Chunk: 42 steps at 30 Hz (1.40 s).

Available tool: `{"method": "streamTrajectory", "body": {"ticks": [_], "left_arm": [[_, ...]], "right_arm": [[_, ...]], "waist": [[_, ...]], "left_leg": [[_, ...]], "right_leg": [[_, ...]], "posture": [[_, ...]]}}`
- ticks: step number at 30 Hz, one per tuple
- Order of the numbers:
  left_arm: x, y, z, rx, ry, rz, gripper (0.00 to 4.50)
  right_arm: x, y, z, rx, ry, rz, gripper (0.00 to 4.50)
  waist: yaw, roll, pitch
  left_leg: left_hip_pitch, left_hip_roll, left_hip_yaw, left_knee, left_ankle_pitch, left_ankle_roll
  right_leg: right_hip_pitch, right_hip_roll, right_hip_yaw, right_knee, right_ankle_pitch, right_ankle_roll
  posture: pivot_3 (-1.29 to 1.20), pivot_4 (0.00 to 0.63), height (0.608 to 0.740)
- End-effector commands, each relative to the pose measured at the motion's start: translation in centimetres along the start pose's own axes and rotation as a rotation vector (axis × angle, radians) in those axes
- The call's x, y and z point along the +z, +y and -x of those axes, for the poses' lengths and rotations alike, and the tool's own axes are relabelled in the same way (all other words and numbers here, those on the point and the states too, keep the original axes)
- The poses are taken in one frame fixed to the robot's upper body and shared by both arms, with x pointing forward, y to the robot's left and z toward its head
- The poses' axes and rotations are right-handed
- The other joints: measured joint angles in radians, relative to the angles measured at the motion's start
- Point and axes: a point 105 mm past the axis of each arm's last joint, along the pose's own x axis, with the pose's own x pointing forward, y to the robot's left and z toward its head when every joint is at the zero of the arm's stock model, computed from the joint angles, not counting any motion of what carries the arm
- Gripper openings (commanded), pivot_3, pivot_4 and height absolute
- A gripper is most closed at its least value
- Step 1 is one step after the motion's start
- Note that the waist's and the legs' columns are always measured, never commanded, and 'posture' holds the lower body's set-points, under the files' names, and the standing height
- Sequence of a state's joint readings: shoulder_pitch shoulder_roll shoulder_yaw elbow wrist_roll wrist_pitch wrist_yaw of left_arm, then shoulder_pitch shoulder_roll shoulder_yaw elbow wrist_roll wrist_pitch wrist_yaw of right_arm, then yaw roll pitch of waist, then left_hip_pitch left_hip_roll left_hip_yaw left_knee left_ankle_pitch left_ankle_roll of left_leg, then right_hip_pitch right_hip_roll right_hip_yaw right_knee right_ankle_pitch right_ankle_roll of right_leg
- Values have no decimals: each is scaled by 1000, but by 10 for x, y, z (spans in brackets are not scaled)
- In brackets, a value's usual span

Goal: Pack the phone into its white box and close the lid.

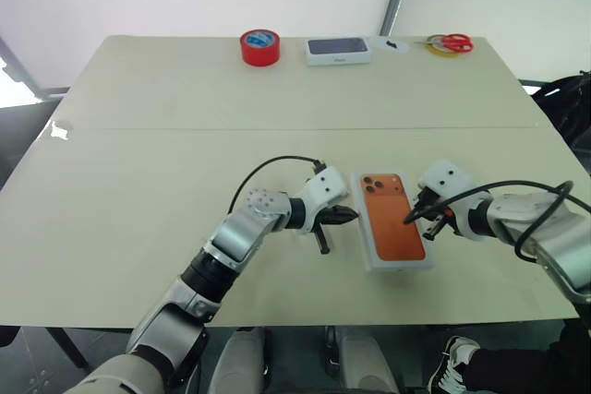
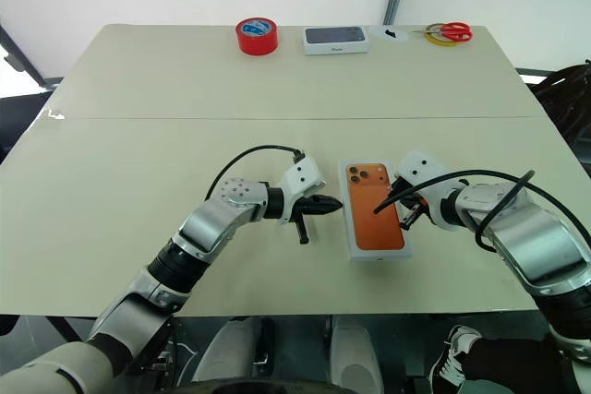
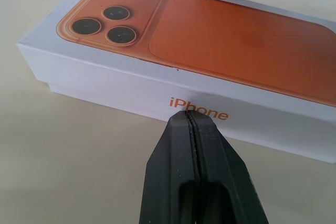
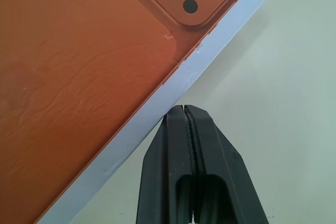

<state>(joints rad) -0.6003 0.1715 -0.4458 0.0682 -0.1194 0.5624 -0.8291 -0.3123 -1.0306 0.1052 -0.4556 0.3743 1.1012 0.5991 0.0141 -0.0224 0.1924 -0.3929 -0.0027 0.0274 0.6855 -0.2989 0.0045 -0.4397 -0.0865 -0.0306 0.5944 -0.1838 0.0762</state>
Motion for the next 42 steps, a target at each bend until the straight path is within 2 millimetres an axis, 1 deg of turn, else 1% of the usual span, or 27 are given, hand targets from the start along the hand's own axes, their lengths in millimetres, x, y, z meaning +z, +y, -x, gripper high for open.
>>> {"method": "streamTrajectory", "body": {"ticks": [1,4,6,8,10,14,16,18,20,22,23,24,26,28,30,32,34,36,38,40,42], "left_arm": [[17,0,1,0,-47,-48,0],[19,10,10,36,-62,-26,0],[26,21,18,74,-98,-6,0],[34,26,22,89,-130,3,0],[39,26,20,84,-144,3,0],[42,24,1,76,-138,1,0],[38,20,-12,60,-104,-6,0],[31,17,-22,47,-64,-1,0],[24,16,-29,47,-26,5,0],[21,17,-32,55,-6,6,0],[21,18,-31,67,-4,5,0],[23,21,-28,82,-22,12,0],[35,32,-15,133,-91,26,0],[46,44,6,203,-163,9,0],[50,55,31,280,-211,-15,0],[47,64,61,353,-237,-14,0],[40,70,91,429,-233,-27,0],[26,75,124,515,-208,-31,0],[17,74,150,579,-191,-26,0],[8,73,170,642,-172,-22,0],[2,71,182,687,-152,-10,0]], "right_arm": [[11,-3,10,-22,-51,37,30],[9,-12,18,-50,-44,46,30],[11,-19,29,-55,-61,56,30],[14,-18,37,-33,-86,58,30],[16,-14,40,-3,-105,47,30],[16,14,42,122,-136,49,30],[10,31,39,180,-126,40,30],[2,40,32,198,-101,17,30],[-8,43,25,189,-67,-13,30],[-14,43,22,173,-48,-21,30],[-15,41,22,160,-47,-16,30],[-11,38,22,143,-64,-16,30],[2,24,25,86,-141,-8,30],[16,5,30,14,-234,-5,30],[26,-15,34,-55,-319,11,30],[29,-30,37,-96,-363,38,30],[33,-42,39,-108,-416,31,30],[40,-56,41,-120,-494,-30,30],[42,-69,41,-121,-548,-102,30],[37,-80,36,-131,-549,-131,30],[30,-88,30,-132,-542,-146,30]], "waist": [[0,0,0],[0,0,0],[0,0,0],[0,0,0],[0,0,0],[3,0,0],[2,0,0],[1,-1,0],[0,-1,0],[0,-1,0],[1,-1,-1],[0,-1,-1],[-1,-1,-1],[-4,-1,-1],[-5,-1,-1],[-3,-1,-1],[-3,-1,-1],[-5,-1,-1],[-4,-1,-1],[0,-1,-1],[2,-1,-1]], "left_leg": [[0,0,0,0,0,0],[0,0,0,0,0,0],[0,0,0,0,0,0],[0,0,0,0,0,0],[0,0,0,0,0,0],[1,0,-1,0,0,0],[1,-1,-1,0,0,0],[1,-1,-1,1,0,0],[1,-1,-1,1,0,0],[2,-1,-1,1,0,0],[3,-1,-1,1,0,0],[3,-1,-2,1,0,0],[3,0,-2,1,0,0],[3,0,-2,1,0,0],[3,0,-1,1,0,0],[3,0,-2,1,0,0],[3,1,-2,0,0,0],[3,1,-1,0,0,0],[3,2,-1,0,0,0],[3,2,-1,0,0,0],[3,1,-1,0,0,0]], "right_leg": [[0,0,0,0,0,0],[0,0,0,0,0,0],[0,0,0,0,0,0],[0,0,0,0,0,0],[0,0,0,0,0,1],[2,0,-1,0,1,3],[3,0,-1,-1,1,4],[3,0,-1,-1,1,4],[3,-1,-1,-1,0,2],[4,-1,-1,0,-1,1],[5,0,-1,-1,-1,1],[5,0,-2,-1,-2,2],[6,0,-2,-1,-2,2],[5,0,-1,-1,-2,2],[4,0,-1,0,-1,2],[3,2,-1,0,1,4],[3,3,-1,0,1,4],[4,3,-1,0,1,4],[4,2,-1,1,1,3],[4,2,0,0,1,2],[5,1,-1,0,0,1]], "posture": [[0,150,740],[0,150,740],[0,150,740],[0,150,740],[0,150,740],[0,150,740],[0,150,740],[0,150,740],[0,150,740],[0,150,740],[0,150,740],[0,150,740],[0,150,740],[0,150,740],[0,150,740],[0,150,740],[0,150,740],[0,150,740],[0,150,740],[0,150,740],[0,150,740]]}}
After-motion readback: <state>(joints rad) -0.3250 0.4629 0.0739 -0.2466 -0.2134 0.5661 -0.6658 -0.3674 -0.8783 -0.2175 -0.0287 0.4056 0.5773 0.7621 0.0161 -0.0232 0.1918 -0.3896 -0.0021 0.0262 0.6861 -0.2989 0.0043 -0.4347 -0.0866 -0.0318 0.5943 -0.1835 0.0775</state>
